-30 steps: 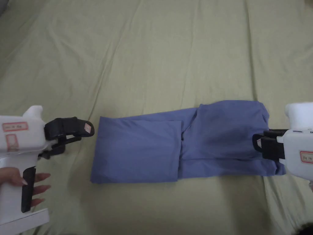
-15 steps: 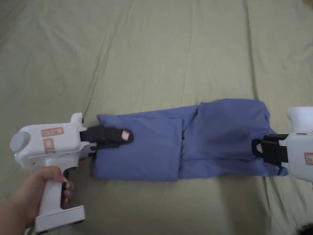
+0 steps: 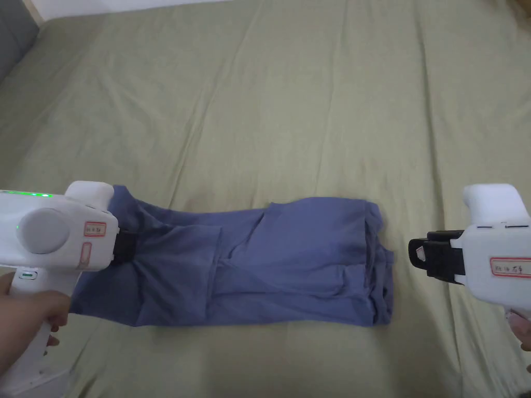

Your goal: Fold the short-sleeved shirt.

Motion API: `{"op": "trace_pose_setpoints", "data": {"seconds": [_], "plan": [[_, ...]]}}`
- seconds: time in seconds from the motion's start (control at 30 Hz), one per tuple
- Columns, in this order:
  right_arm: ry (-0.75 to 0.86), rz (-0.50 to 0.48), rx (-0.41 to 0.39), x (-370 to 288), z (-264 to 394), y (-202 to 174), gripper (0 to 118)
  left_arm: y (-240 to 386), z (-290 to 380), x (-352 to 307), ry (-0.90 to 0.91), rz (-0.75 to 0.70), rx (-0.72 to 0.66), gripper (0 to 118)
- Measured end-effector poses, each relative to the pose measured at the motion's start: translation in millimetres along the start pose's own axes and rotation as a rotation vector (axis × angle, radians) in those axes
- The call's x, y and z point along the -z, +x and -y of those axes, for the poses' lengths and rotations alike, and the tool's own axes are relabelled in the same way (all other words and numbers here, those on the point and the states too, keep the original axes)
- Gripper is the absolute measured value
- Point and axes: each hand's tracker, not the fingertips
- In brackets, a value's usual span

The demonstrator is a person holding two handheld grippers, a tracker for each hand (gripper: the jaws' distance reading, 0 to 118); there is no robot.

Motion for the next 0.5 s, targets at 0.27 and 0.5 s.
{"op": "trace_pose_setpoints", "data": {"seconds": [0.27, 0.5], "plan": [[0.029, 0.008, 0.003, -19.4, 14.5, 16.2, 0, 145.0, -43.8, -16.8, -0.002, 0.321, 0.04, 12], [0.049, 0.035, 0.063, -31.3, 19.8, 42.1, 0, 249.9, -56.5, 30.7, -0.152, 0.488, 0.026, 63]]}}
